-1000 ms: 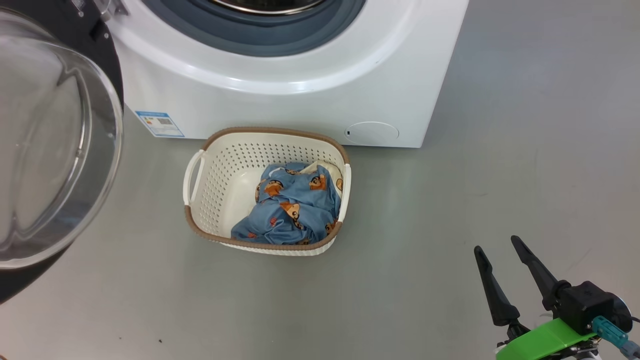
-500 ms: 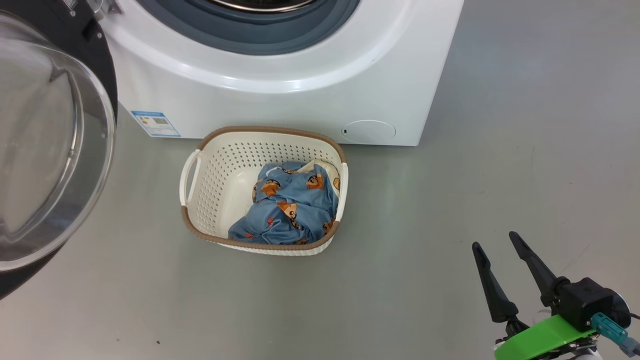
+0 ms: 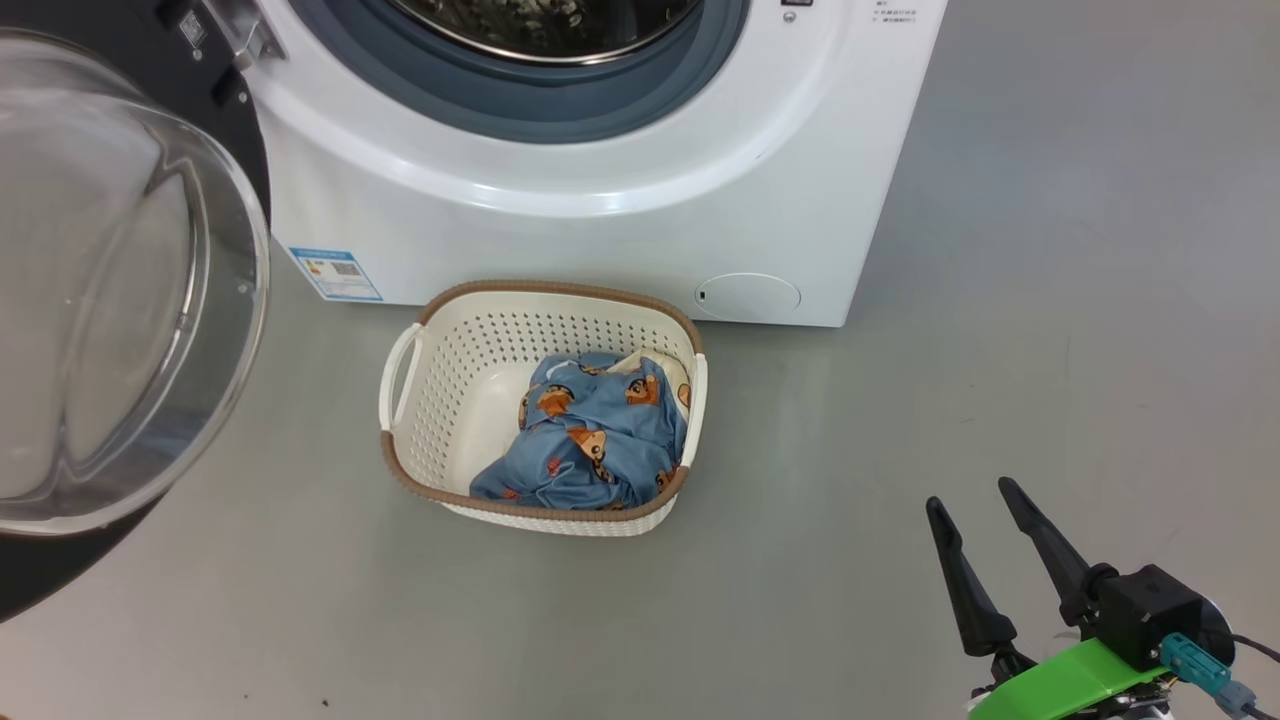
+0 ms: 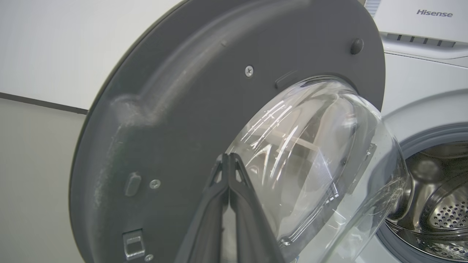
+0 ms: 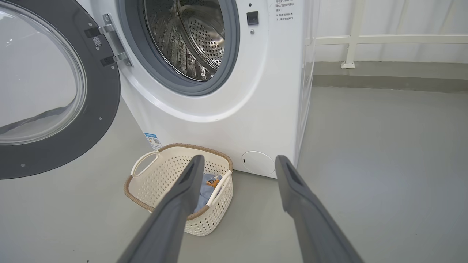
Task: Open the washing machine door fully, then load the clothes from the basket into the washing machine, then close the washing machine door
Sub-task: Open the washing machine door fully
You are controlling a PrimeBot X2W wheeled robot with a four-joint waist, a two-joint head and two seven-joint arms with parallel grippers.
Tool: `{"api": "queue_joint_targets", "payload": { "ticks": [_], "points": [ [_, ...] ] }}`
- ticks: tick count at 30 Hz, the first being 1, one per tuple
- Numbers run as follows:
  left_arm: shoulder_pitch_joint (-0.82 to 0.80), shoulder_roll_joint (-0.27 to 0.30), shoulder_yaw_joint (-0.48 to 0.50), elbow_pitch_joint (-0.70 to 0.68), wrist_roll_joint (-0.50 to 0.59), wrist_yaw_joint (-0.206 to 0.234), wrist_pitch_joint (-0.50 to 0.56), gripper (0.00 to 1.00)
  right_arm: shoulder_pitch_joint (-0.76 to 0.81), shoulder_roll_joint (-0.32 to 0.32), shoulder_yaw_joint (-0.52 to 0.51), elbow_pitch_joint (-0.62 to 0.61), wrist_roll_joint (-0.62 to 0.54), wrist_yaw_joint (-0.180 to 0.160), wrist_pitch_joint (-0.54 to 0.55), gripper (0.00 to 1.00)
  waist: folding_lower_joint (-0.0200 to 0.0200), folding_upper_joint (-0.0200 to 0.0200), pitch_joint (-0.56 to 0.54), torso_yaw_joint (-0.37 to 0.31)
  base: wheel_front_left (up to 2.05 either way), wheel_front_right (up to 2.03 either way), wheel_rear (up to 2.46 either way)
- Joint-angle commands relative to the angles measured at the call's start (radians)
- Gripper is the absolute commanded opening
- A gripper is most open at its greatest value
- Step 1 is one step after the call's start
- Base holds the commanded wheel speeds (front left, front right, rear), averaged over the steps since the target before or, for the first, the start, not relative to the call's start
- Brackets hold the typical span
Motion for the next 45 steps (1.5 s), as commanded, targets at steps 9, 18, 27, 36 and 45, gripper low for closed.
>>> {"api": "queue_joint_targets", "payload": {
  "ticks": [9, 18, 27, 36, 45],
  "points": [
    [0.155, 0.024, -0.134, -0.152, -0.071, -0.003, -0.005, 1.0, -0.014, 0.006, 0.036, -0.003, 0.024, 0.003, -0.017, 1.0, 0.0, -0.0001, -0.034, -0.007, 0.0, 0.0, 0.0],
    [0.284, 0.023, -0.349, -0.288, -0.108, 0.053, -0.005, 1.0, -0.006, 0.024, 0.039, -0.002, 0.022, 0.003, -0.023, 1.0, 0.0, -0.0001, -0.071, -0.043, 0.0, 0.0, 0.0],
    [0.358, 0.023, -0.517, -0.36, -0.049, 0.066, -0.005, 1.0, 0.008, 0.042, 0.027, -0.028, -0.005, 0.003, -0.025, 1.0, 0.0, -0.0001, -0.093, -0.109, 0.0, 0.0, 0.0],
    [0.408, 0.023, -0.592, -0.381, -0.022, 0.092, -0.005, 1.0, 0.026, 0.057, 0.011, -0.072, -0.058, 0.003, -0.025, 1.0, 0.0, -0.0001, -0.115, -0.182, 0.0, 0.0, 0.0],
    [0.44, 0.023, -0.603, -0.389, 0.019, 0.104, -0.005, 1.0, 0.057, 0.072, -0.025, -0.104, -0.081, 0.003, -0.025, 1.0, 0.0, -0.0001, -0.147, -0.213, 0.0, 0.0, 0.0]
  ]
}}
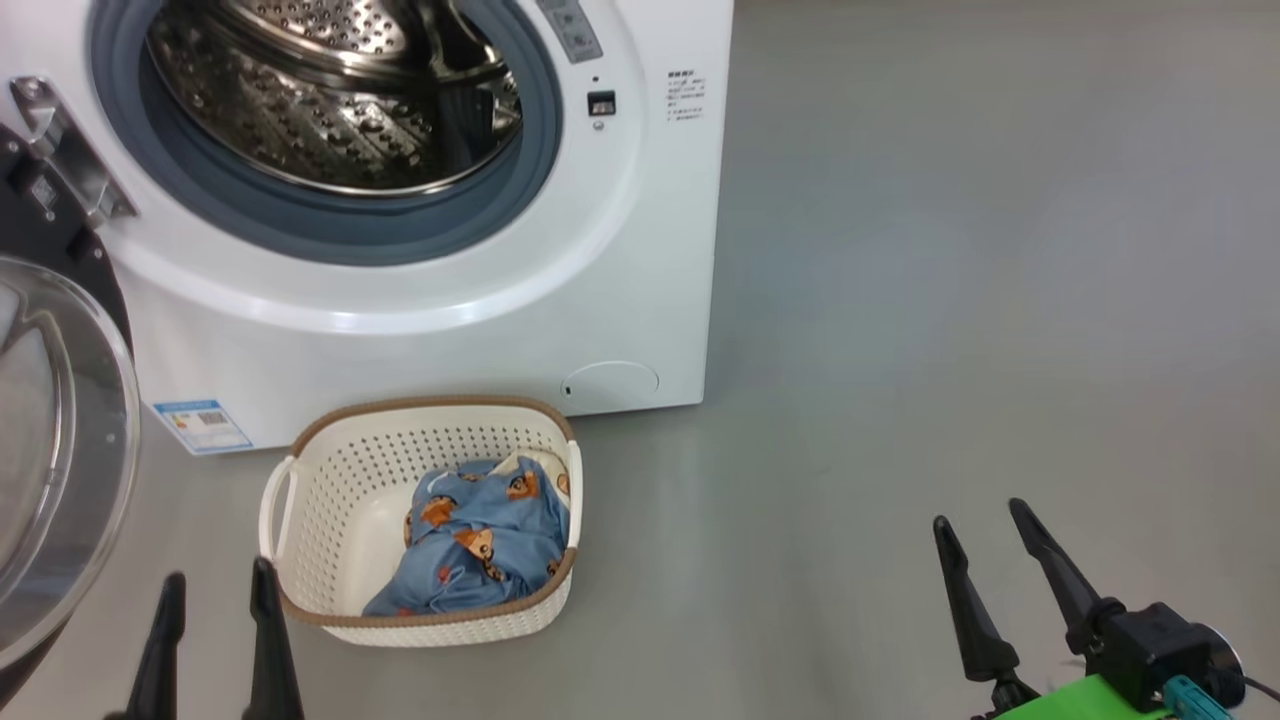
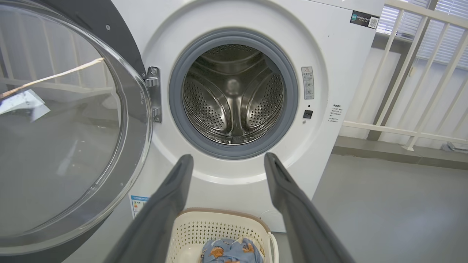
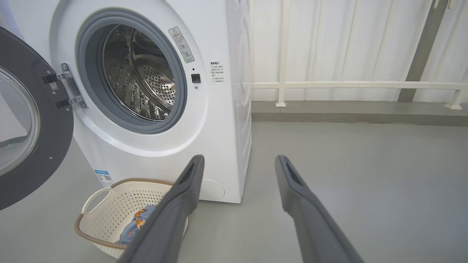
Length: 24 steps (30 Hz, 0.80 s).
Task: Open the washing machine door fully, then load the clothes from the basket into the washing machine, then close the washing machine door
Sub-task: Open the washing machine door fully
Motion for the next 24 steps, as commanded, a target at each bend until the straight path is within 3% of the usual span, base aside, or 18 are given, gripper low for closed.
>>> {"api": "queue_joint_targets", "payload": {
  "ticks": [1, 24],
  "points": [
    [0.002, 0.015, 0.031, -0.031, 0.01, 0.009, -0.005, 1.0, -0.006, 0.002, 0.018, -0.033, -0.006, 0.003, -0.012, 1.0, 0.0, 0.0, -0.015, -0.009, 0.0, 0.0, 0.0],
    [0.051, 0.015, 0.038, -0.026, 0.021, 0.004, -0.005, 1.0, 0.028, 0.01, -0.033, -0.05, -0.006, 0.003, -0.012, 1.0, 0.0, 0.0, -0.032, 0.006, 0.0, 0.0, 0.0]
  ]
}}
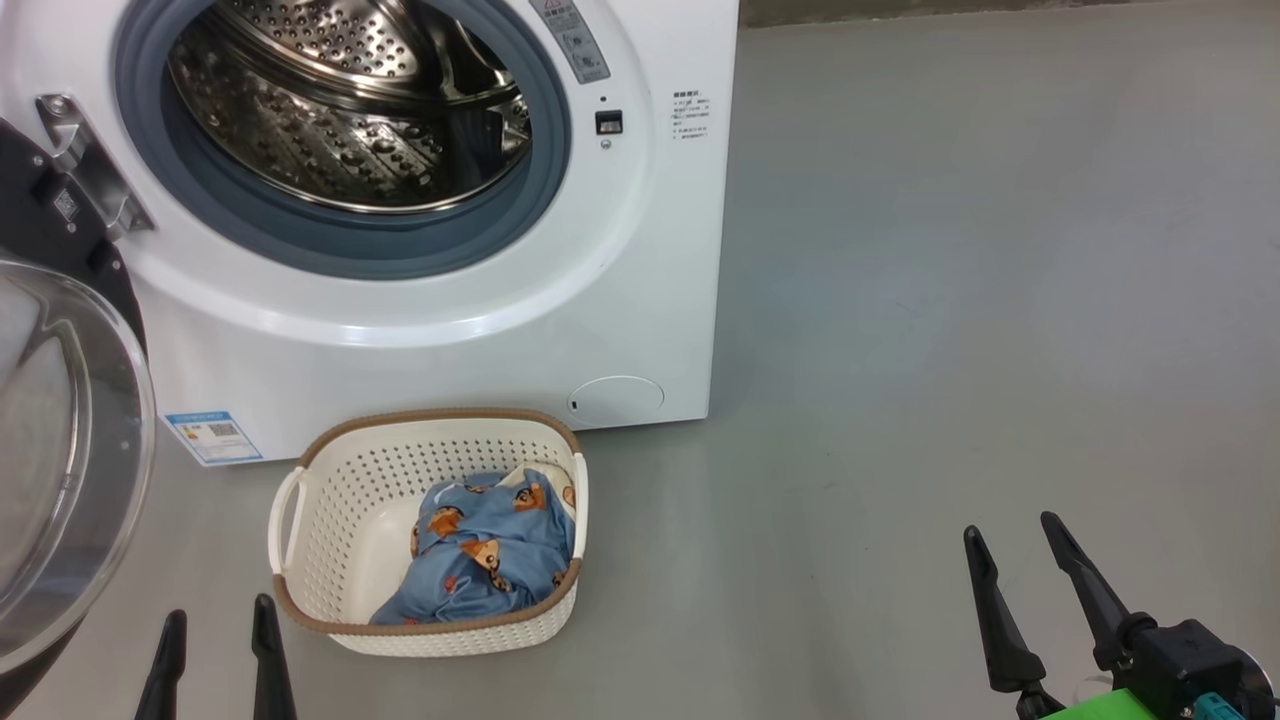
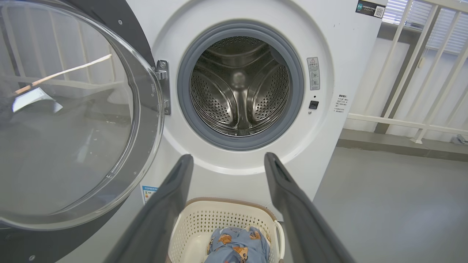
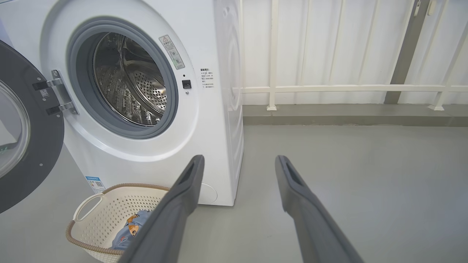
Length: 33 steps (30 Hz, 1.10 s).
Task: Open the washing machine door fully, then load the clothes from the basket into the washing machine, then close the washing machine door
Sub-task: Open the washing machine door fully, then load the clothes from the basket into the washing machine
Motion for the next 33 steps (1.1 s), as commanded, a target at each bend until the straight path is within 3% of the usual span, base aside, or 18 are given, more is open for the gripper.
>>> {"api": "queue_joint_targets", "payload": {
  "ticks": [1, 31, 33],
  "points": [
    [-0.019, 0.015, 0.035, -0.019, 0.002, -0.005, -0.005, 1.0, -0.013, -0.005, 0.024, -0.021, 0.0, 0.003, -0.012, 1.0, 0.0, 0.0, 0.001, 0.001, 0.0, 0.0, 0.0],
    [-0.042, 0.015, 0.051, 0.008, 0.012, -0.044, -0.005, 1.0, -0.022, -0.005, 0.019, -0.011, 0.017, 0.003, -0.012, 1.0, 0.0, 0.0, 0.017, 0.018, 0.0, 0.0, 0.0],
    [-0.043, 0.015, 0.051, 0.014, 0.013, -0.045, -0.005, 0.96, -0.022, -0.005, 0.019, -0.011, 0.016, 0.003, -0.012, 1.0, 0.0, 0.0, 0.02, 0.019, 0.12, -0.12, 0.0]
  ]
}}
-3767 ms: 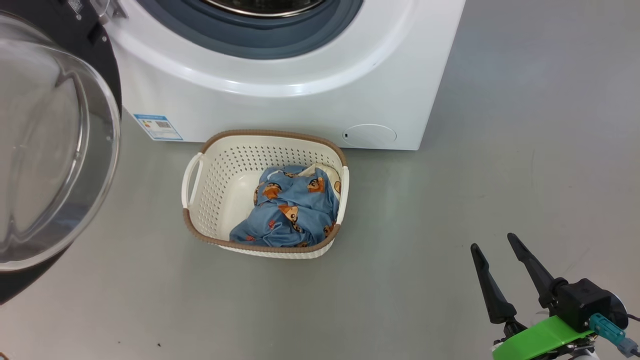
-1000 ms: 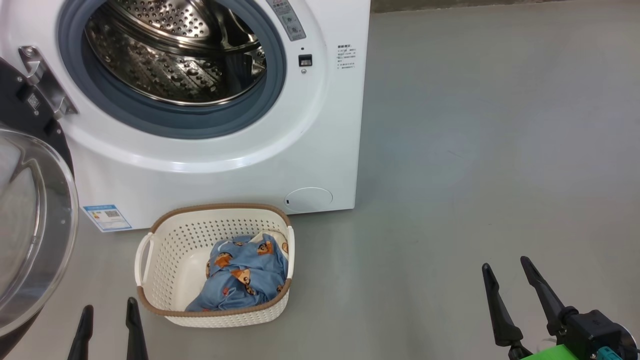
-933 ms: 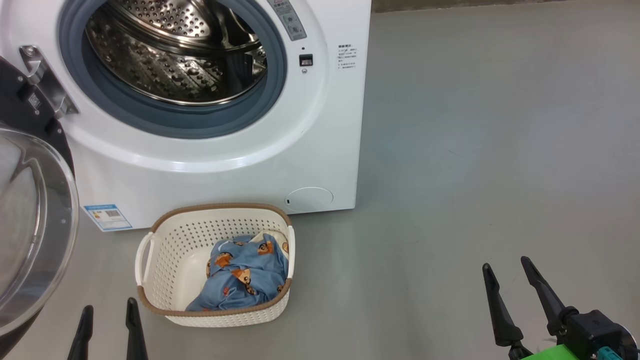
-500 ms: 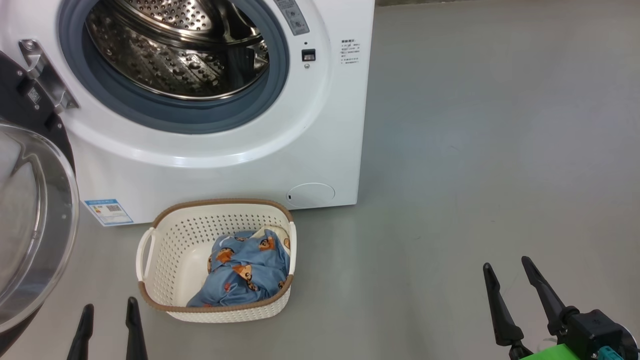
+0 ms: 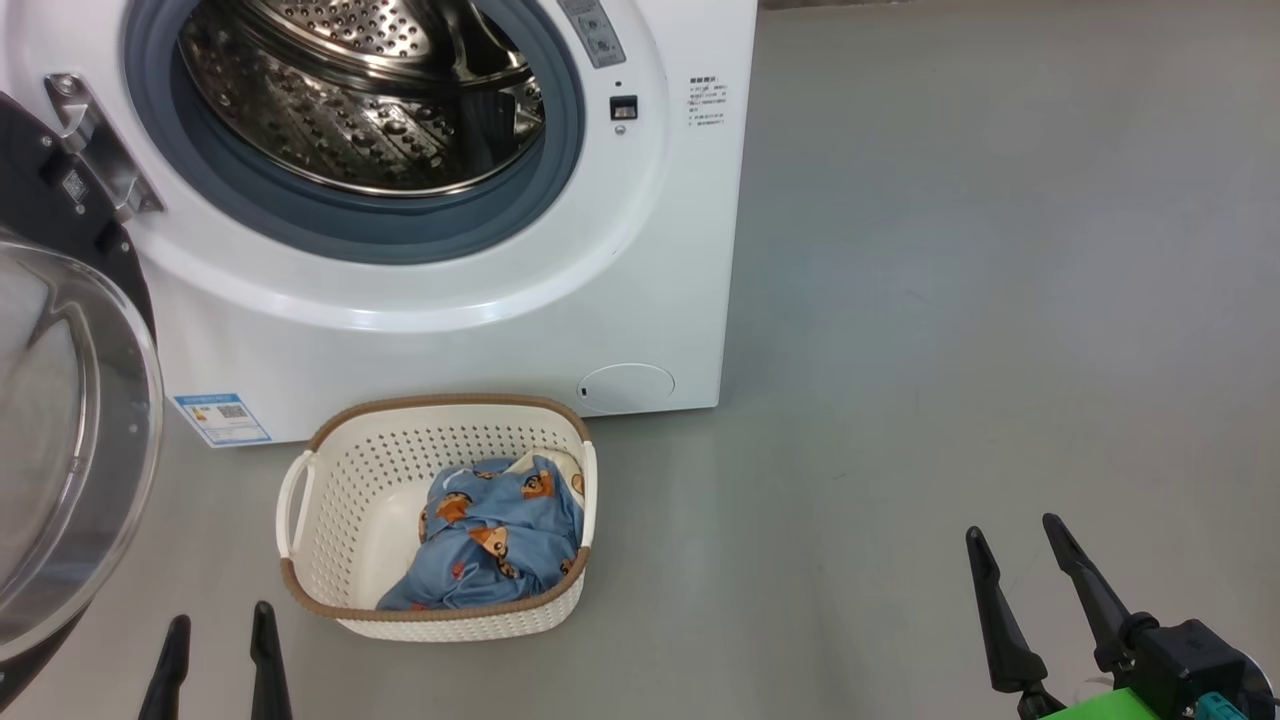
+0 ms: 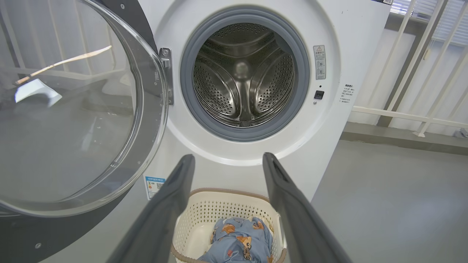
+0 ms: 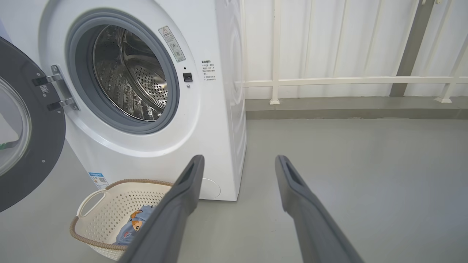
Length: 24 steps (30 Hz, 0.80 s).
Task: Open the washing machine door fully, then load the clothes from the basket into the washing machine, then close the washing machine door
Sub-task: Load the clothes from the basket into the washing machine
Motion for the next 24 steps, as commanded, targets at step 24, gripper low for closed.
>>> {"api": "queue_joint_targets", "payload": {
  "ticks": [24],
  "points": [
    [-0.073, 0.015, 0.049, -0.041, 0.052, 0.016, -0.005, 1.0, -0.033, -0.006, 0.033, -0.018, 0.011, 0.003, -0.012, 1.0, 0.0, 0.0, 0.044, 0.015, 1.4, -1.4, 0.0]
  ]
}}
